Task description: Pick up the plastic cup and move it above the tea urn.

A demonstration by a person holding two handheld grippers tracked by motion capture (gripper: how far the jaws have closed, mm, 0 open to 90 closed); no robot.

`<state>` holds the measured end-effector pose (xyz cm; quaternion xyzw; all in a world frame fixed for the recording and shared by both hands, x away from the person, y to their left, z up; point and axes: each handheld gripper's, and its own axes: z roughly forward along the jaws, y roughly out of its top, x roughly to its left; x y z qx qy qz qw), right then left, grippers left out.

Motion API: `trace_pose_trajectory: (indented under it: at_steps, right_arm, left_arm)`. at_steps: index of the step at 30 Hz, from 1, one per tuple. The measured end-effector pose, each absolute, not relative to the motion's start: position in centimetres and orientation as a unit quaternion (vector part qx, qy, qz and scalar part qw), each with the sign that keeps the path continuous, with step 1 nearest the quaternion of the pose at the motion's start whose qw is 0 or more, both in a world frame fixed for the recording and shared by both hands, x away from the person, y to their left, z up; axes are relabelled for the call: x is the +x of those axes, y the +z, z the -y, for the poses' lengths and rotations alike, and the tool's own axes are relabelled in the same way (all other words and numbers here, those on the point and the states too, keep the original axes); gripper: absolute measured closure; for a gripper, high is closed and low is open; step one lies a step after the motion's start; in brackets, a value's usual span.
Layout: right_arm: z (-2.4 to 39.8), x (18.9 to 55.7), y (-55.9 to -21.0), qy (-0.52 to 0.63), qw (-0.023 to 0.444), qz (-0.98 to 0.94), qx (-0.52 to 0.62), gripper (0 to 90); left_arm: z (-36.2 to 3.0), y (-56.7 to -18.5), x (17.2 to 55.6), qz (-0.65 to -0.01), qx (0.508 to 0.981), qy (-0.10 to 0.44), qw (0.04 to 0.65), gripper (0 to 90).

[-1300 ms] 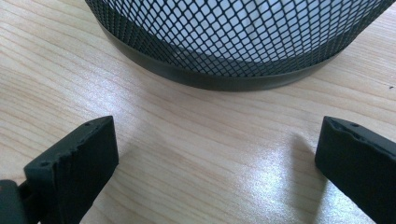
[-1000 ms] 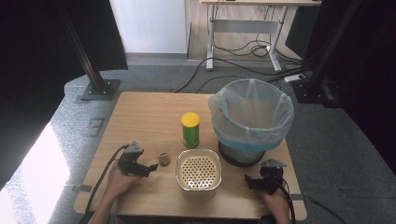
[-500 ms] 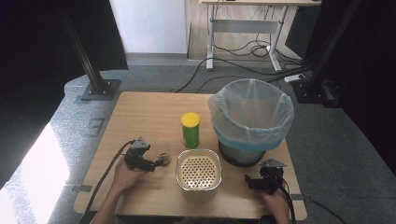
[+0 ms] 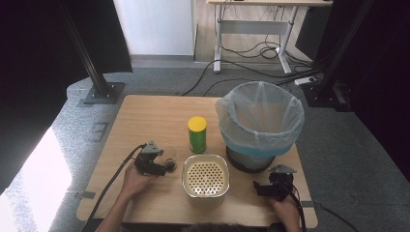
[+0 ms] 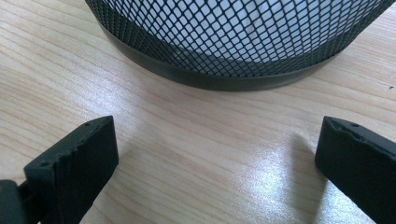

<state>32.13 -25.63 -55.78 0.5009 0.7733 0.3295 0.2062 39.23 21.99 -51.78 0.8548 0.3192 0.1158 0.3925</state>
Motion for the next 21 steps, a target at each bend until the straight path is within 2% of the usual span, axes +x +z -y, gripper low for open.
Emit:
trace_pose_trajectory:
  at_steps: [4, 6, 21]
  right_arm:
    - [25.6, 32.1, -55.8, 0.33, 0.206, -0.773, 0.501, 0.0]
    - [25.6, 32.1, -55.8, 0.33, 0.206, -0.773, 0.501, 0.0]
    - [25.6, 32.1, -55.8, 0.33, 0.206, -0.773, 0.501, 0.0]
  left_arm:
    - [-21.8, -51.8, 39.3, -0.318, 0.855, 0.118, 0.392, 26.9]
    - [-21.6, -51.7, 39.3, -0.317, 0.855, 0.118, 0.394, 32.8]
    - [-21.3, -49.8, 38.6, -0.301, 0.863, 0.17, 0.369, 36.9]
